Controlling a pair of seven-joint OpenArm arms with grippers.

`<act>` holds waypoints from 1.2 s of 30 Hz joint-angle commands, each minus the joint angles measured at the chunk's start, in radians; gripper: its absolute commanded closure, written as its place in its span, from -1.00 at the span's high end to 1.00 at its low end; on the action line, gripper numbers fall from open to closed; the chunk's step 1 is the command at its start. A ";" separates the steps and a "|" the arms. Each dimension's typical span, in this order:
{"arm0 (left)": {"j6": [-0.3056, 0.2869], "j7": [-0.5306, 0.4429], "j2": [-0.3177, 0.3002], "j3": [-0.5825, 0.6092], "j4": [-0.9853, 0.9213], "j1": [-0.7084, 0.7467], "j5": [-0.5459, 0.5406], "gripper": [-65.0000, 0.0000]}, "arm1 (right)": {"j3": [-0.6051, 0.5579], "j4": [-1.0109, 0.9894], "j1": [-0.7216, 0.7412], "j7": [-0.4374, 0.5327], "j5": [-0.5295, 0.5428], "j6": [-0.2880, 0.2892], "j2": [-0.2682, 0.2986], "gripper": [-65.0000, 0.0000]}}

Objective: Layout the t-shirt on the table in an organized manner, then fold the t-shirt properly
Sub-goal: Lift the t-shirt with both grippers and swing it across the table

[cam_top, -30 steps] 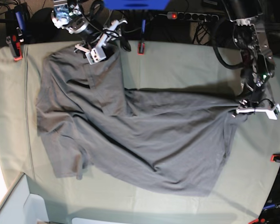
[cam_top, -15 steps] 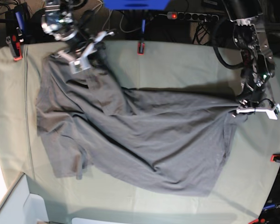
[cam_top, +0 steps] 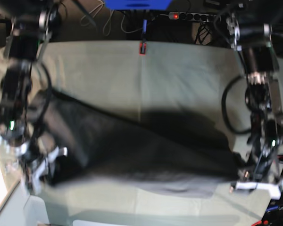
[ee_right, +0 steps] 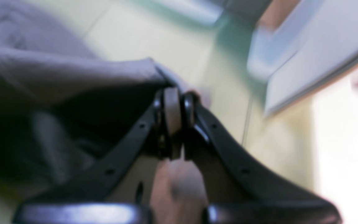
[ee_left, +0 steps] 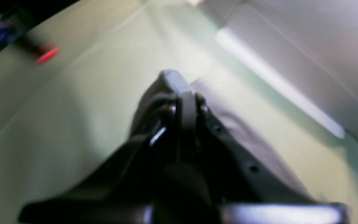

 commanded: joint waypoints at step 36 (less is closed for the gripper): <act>0.001 -0.163 -0.107 0.220 -0.086 -0.256 0.001 -1.00 | 0.052 -0.097 0.236 0.175 0.018 0.027 0.112 -1.00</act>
